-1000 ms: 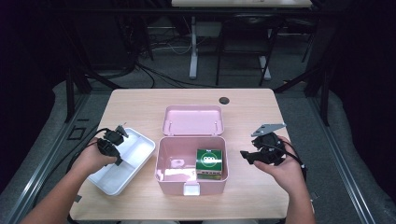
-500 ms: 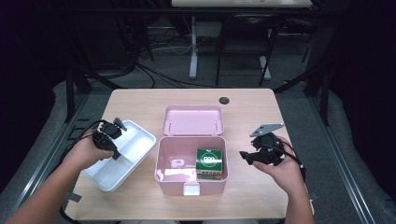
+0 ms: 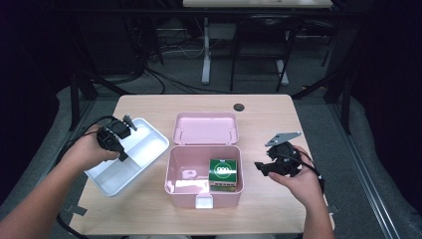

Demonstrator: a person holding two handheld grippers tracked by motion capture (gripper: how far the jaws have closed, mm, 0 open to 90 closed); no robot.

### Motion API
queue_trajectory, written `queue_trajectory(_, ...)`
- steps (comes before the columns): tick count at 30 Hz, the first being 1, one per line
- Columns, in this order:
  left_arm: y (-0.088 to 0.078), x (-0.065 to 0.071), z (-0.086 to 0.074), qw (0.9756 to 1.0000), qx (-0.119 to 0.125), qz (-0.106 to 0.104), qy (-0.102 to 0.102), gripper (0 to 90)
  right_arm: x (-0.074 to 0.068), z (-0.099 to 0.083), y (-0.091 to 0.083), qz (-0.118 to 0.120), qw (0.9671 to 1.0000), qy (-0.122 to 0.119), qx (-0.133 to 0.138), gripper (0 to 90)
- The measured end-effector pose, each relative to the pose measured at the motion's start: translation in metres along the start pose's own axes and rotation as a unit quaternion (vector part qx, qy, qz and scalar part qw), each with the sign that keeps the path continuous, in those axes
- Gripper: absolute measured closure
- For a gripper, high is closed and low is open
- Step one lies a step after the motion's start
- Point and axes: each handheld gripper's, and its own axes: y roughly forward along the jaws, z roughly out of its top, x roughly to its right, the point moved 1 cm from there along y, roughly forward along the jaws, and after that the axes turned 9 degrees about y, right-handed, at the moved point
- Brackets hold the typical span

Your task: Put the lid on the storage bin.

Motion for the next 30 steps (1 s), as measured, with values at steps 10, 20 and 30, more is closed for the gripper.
queue_trajectory(10, -0.002, 0.017, 0.012, 0.9955, -0.01, -0.012, 0.094, 89.2, -0.002, 0.0, 0.003, -0.001, 1.0, -0.003, -0.003, 40.6)
queue_trajectory(20, -0.013, 0.04, 0.037, 0.9803, -0.007, 0.001, 0.197, 89.3, -0.002, 0.0, 0.004, -0.001, 1.0, -0.003, -0.006, 40.6)
queue_trajectory(30, -0.019, 0.065, 0.066, 0.9608, -0.013, -0.001, 0.277, 89.3, -0.001, -0.001, 0.005, 0.001, 1.0, 0.0, -0.007, 40.5)
